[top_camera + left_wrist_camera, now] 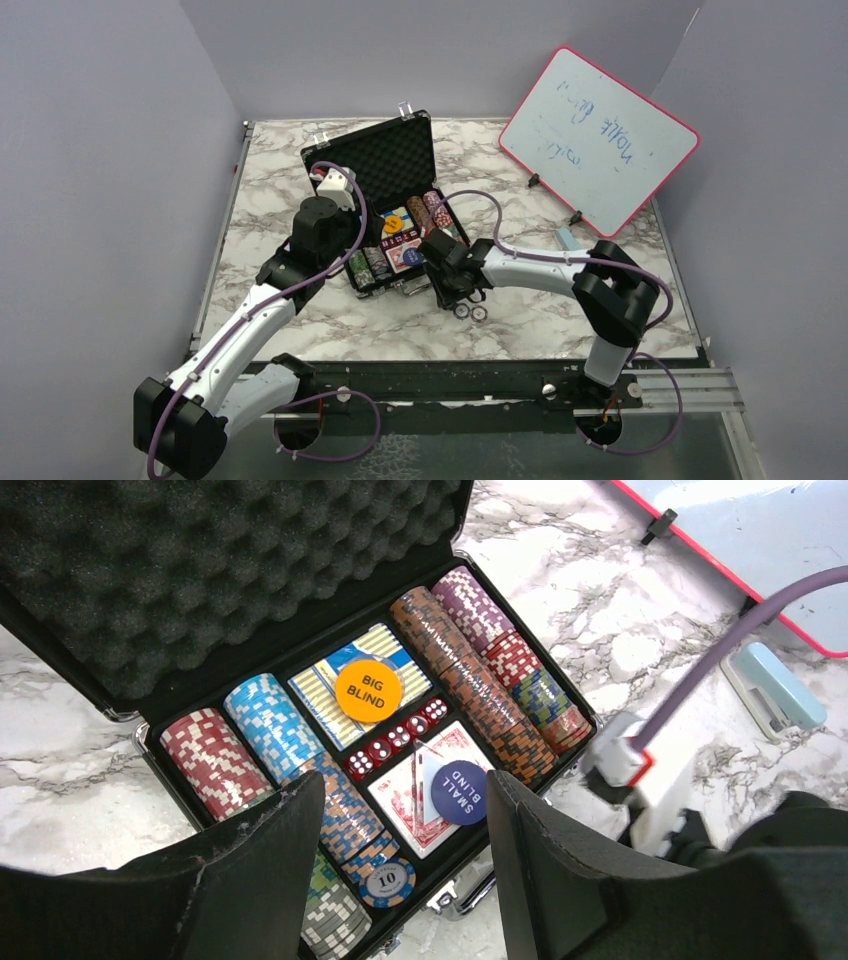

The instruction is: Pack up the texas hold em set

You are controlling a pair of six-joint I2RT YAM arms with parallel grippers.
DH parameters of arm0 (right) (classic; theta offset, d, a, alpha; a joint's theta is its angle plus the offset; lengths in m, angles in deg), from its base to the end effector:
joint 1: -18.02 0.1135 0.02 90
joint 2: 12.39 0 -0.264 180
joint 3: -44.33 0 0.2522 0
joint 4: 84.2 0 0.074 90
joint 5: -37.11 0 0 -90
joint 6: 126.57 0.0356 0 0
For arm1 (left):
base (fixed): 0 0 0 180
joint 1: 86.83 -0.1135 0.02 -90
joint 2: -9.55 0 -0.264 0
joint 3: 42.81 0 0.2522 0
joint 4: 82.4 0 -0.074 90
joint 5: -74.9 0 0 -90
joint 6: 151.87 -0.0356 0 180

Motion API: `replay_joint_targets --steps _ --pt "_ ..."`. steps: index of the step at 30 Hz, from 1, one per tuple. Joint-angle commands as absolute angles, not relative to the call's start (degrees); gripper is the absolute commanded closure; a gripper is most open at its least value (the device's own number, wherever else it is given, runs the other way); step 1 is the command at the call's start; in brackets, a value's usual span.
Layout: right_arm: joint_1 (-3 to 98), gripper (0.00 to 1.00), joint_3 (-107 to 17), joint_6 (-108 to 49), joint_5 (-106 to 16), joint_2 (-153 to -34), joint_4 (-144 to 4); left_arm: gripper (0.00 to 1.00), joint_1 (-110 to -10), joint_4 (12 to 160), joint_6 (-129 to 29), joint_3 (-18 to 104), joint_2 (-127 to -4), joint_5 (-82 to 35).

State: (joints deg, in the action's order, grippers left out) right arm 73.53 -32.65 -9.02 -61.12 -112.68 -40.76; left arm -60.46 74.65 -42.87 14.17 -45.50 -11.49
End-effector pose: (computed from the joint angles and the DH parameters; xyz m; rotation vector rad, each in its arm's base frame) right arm 0.1978 0.2789 0.1731 -0.6215 2.6640 0.2258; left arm 0.2008 -0.0971 0.2991 0.0838 1.9635 -0.4635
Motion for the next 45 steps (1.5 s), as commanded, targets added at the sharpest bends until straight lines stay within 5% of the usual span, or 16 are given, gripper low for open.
replay_joint_targets --steps 1,5,8,11,31,36,45 --pt "73.58 0.82 -32.71 -3.46 -64.37 -103.69 -44.10 0.37 -60.53 75.18 -43.71 12.89 -43.89 -14.40" --pt "73.14 0.81 -32.84 0.13 -64.47 -99.02 -44.66 0.34 -60.51 76.18 -41.94 10.79 -42.18 -20.67" --pt "72.72 0.81 -33.22 3.46 -63.62 -96.10 -45.21 0.18 -60.48 78.15 -39.13 8.73 -41.19 -25.95" --pt "72.01 0.80 -33.52 7.19 -62.41 -93.79 -47.17 0.13 -60.46 81.81 -34.97 5.92 -40.28 -30.06" --pt "63.02 0.80 -32.97 26.81 -42.87 -92.82 -60.96 0.15 -53.57 109.82 -20.86 -4.10 -40.18 -31.96" --pt "63.02 0.79 -31.95 28.72 -41.56 -93.14 -61.87 0.26 -52.24 111.48 -20.41 -3.77 -40.90 -27.49" --pt "63.02 0.80 -31.13 29.52 -40.06 -94.00 -62.72 0.61 -49.77 112.40 -20.46 -3.65 -41.77 -22.61"
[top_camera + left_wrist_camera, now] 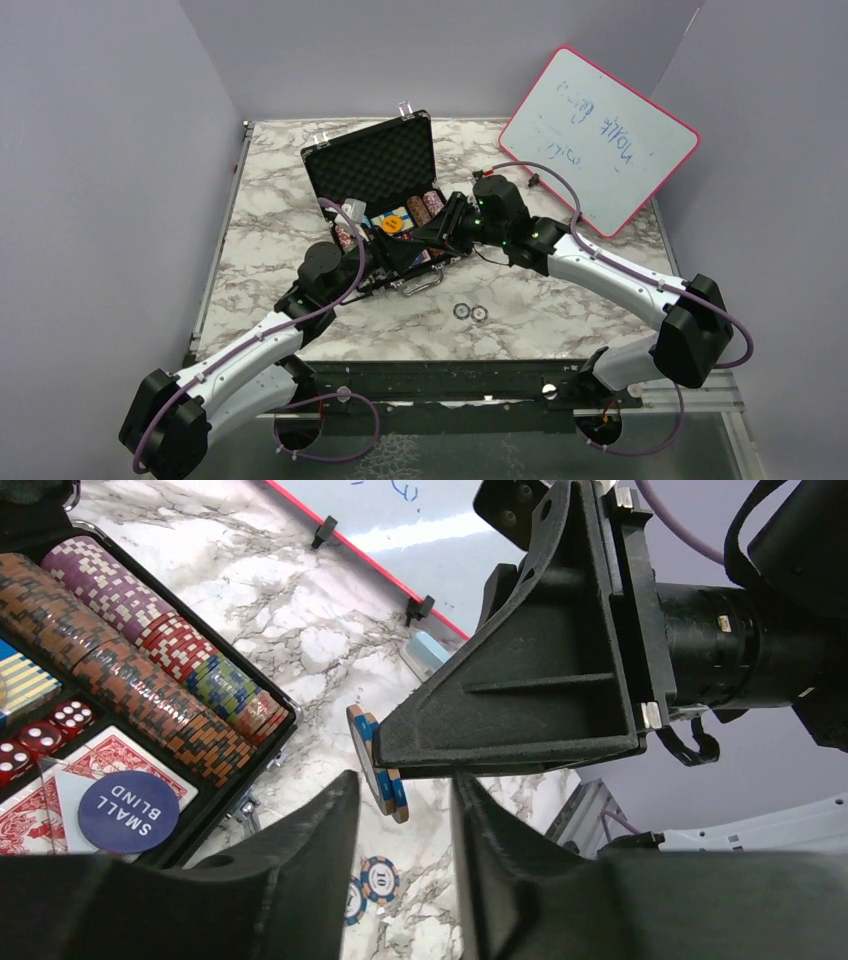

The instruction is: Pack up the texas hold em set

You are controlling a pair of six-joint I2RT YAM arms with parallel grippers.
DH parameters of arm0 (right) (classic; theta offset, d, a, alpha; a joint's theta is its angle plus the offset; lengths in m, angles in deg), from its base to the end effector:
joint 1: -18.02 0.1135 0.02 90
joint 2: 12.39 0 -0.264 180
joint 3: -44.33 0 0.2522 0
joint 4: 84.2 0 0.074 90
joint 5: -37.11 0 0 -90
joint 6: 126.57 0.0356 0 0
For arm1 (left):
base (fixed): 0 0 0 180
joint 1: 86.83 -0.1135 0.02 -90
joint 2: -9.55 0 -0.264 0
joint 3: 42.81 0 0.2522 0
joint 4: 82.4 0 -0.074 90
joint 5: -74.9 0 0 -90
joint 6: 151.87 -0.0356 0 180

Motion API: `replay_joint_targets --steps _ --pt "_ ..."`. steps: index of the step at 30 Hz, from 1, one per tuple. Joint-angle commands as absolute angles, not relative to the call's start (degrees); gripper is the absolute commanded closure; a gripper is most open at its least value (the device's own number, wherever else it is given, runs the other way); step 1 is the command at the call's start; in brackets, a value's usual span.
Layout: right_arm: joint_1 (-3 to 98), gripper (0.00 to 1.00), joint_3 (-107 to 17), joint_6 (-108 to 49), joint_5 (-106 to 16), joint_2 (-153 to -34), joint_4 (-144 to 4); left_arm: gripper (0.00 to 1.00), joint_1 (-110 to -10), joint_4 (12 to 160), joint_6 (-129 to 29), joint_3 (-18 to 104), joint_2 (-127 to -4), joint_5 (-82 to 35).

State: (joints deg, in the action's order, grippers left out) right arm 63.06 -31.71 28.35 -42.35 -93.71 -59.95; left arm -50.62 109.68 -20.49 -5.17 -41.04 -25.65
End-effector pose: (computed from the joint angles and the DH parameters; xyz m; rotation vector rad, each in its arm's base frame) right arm 0.2258 0.2354 0.2975 0.2843 2.3623 1.2598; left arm 0.1633 -0.1276 0.2593 0.0784 1.7183 -1.1804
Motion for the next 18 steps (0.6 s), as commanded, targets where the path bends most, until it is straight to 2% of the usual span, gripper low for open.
replay_joint_targets --steps 1,7,9,11,13,15,18 --pt "63.02 0.80 -31.13 29.56 -39.80 -94.16 -62.70 0.68 -49.62 112.40 -20.47 -3.39 -42.30 -22.72" --pt "63.02 0.77 -30.74 29.41 -39.36 -94.71 -62.96 0.99 -48.95 112.32 -22.01 -2.16 -43.49 -22.11" --pt "62.95 0.64 -30.53 27.73 -39.36 -94.46 -63.62 1.00 -48.95 111.76 -24.34 -2.01 -43.51 -22.09" --pt "62.32 0.40 -30.39 24.90 -39.06 -93.91 -64.07 1.00 -48.95 109.42 -28.39 -1.03 -43.45 -22.51" --pt "60.67 0.27 -30.29 21.88 -38.03 -93.18 -63.95 1.00 -48.99 101.99 -34.45 2.11 -43.87 -22.27" --pt "58.63 0.19 -29.54 20.21 -37.70 -91.62 -63.16 1.00 -48.95 91.05 -42.29 7.56 -45.41 -22.54" --pt "55.65 0.17 -25.42 19.83 -39.00 -87.87 -63.29 1.00 -48.95 73.83 -53.91 16.24 -49.39 -21.86"
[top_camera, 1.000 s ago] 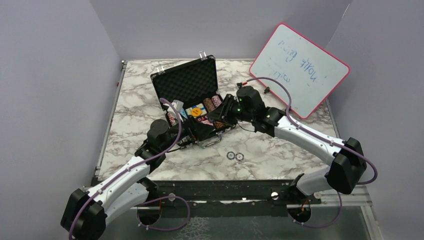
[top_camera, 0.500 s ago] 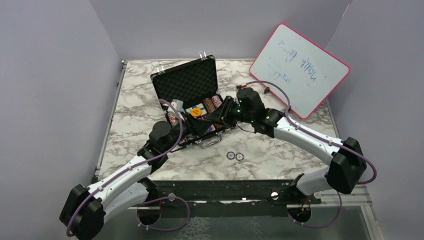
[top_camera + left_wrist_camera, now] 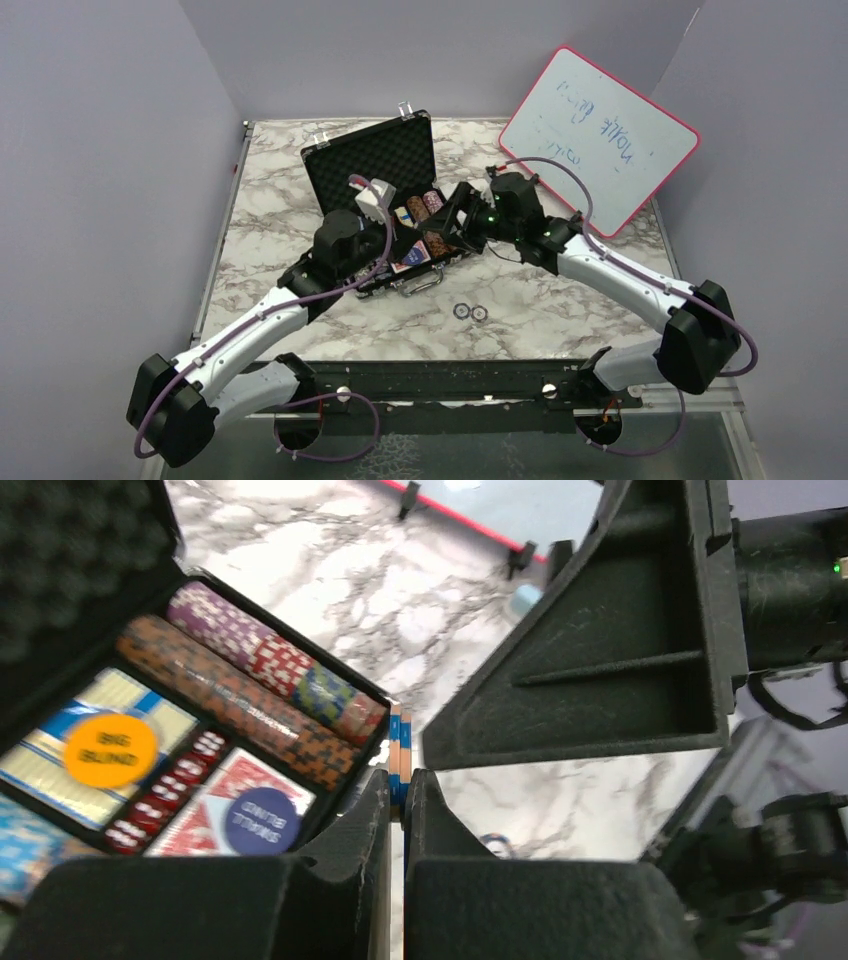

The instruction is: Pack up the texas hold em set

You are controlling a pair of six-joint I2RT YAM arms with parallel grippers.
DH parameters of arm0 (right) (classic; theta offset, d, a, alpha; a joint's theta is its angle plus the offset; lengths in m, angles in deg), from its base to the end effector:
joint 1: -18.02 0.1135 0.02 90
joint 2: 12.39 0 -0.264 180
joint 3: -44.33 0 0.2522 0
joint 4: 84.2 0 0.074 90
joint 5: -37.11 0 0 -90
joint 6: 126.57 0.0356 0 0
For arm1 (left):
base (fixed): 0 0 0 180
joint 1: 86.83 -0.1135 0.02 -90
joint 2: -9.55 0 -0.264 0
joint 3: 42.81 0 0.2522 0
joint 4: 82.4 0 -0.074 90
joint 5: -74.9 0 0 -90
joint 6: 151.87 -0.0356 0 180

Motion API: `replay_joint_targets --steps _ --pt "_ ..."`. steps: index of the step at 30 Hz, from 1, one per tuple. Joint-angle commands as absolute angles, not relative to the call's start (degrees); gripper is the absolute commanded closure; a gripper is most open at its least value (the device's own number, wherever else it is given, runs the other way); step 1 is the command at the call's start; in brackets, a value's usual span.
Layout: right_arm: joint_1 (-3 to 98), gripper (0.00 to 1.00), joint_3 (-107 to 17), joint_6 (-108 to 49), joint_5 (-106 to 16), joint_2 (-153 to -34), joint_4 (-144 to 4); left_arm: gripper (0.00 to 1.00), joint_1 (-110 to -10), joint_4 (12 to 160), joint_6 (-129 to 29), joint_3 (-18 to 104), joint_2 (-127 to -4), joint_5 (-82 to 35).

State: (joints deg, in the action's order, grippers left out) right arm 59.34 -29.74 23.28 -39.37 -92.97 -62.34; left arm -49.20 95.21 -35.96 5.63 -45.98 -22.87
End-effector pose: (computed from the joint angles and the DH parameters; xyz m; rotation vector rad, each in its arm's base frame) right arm 0.2370 0.2195 0.2937 0.2124 2.3243 1.2481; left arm 0.1781 -0.1434 0.2820 0.2907 1.8044 -0.9189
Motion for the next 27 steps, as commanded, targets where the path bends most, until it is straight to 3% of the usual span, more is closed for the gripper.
replay_joint_targets --steps 1,5,10,27 --pt "54.77 0.17 -23.45 20.02 -39.51 -86.34 -63.65 1.00 -48.95 69.44 -57.36 18.40 -51.32 -21.56" --pt "52.46 0.17 -15.02 23.27 -42.07 -80.53 -64.80 1.00 -48.95 56.81 -66.25 23.98 -55.09 -19.25" --pt "52.21 0.18 -7.52 25.60 -45.20 -75.03 -65.33 1.00 -48.95 52.78 -74.10 24.11 -57.24 -17.78" --pt "52.16 0.20 -6.50 23.13 -39.66 -77.34 -65.96 1.00 -48.95 50.28 -75.42 26.27 -72.16 -9.48"
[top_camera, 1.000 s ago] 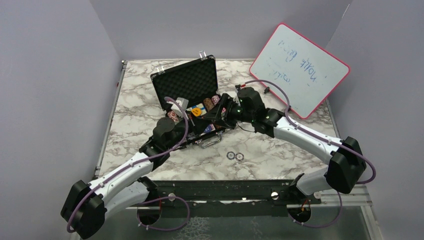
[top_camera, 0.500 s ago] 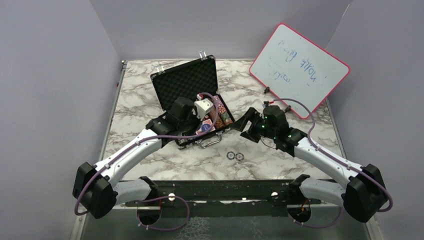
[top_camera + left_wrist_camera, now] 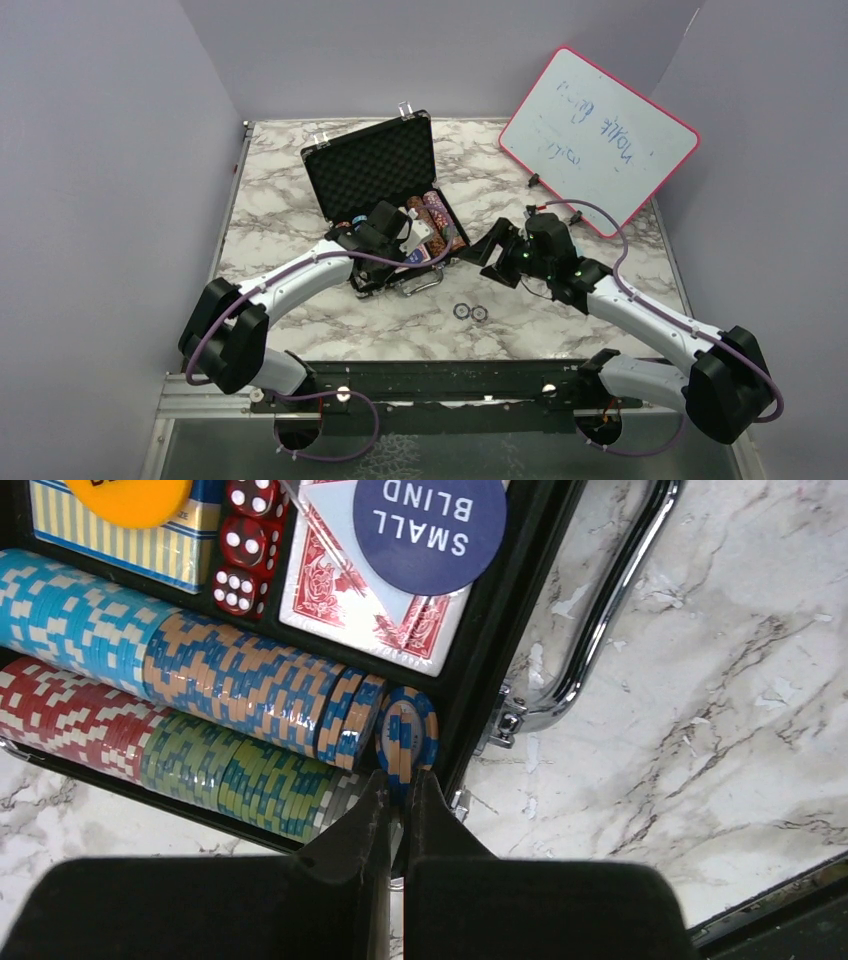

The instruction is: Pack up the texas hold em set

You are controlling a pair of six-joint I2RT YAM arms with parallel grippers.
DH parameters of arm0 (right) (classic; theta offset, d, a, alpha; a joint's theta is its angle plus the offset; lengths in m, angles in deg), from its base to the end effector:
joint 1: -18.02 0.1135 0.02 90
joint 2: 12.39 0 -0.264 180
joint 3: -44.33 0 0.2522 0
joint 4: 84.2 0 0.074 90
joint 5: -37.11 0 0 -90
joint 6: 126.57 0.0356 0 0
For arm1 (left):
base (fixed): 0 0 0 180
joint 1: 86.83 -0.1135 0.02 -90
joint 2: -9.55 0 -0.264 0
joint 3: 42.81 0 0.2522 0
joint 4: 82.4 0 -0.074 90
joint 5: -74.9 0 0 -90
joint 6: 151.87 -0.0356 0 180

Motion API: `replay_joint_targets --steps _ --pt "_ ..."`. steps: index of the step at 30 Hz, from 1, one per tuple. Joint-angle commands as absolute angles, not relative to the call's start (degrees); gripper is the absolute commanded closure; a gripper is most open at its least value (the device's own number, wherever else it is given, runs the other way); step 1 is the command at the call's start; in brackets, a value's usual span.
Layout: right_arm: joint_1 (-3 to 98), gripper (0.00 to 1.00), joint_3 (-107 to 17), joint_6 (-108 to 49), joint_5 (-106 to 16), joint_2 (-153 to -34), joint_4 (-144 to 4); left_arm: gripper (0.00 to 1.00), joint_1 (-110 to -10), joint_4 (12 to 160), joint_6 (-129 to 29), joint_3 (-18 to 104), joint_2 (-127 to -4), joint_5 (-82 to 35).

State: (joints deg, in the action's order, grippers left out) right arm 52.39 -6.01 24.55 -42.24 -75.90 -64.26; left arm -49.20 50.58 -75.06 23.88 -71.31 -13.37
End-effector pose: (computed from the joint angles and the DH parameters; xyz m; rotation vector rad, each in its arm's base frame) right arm 0.1936 0.1404 0.2328 0.4324 2.3366 1.1003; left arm 0.2188 -0.1673 0.2164 1.1244 2.3908 -0.1046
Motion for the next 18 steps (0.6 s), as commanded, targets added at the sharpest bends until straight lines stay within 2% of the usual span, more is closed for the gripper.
replay_joint_targets --steps 1,5,7,11,13,15,18 --pt "52.14 0.20 -6.59 22.84 -39.36 -77.72 -66.00 1.00 -48.95 50.30 -75.40 26.25 -72.60 -8.91" --pt "52.13 0.20 -7.17 21.74 -38.84 -78.54 -65.16 1.00 -48.95 50.32 -75.17 26.38 -73.92 -7.78" --pt "52.10 0.20 -7.62 21.04 -38.90 -78.53 -64.64 0.92 -48.95 50.27 -75.16 26.39 -74.46 -7.21" --pt "52.13 0.20 -8.58 19.59 -39.43 -78.49 -63.45 0.59 -48.95 50.10 -74.66 26.63 -73.80 -6.27" --pt "52.08 0.20 -8.94 19.07 -39.45 -78.34 -63.04 0.49 -48.95 50.17 -74.69 26.56 -72.03 -7.30" --pt "52.12 0.20 -9.16 18.70 -39.55 -78.27 -62.82 0.44 -48.95 50.30 -74.98 26.35 -70.18 -9.09" --pt "52.12 0.20 -9.17 18.58 -39.45 -78.30 -62.79 0.42 -48.95 51.21 -75.31 25.79 -67.89 -10.59"
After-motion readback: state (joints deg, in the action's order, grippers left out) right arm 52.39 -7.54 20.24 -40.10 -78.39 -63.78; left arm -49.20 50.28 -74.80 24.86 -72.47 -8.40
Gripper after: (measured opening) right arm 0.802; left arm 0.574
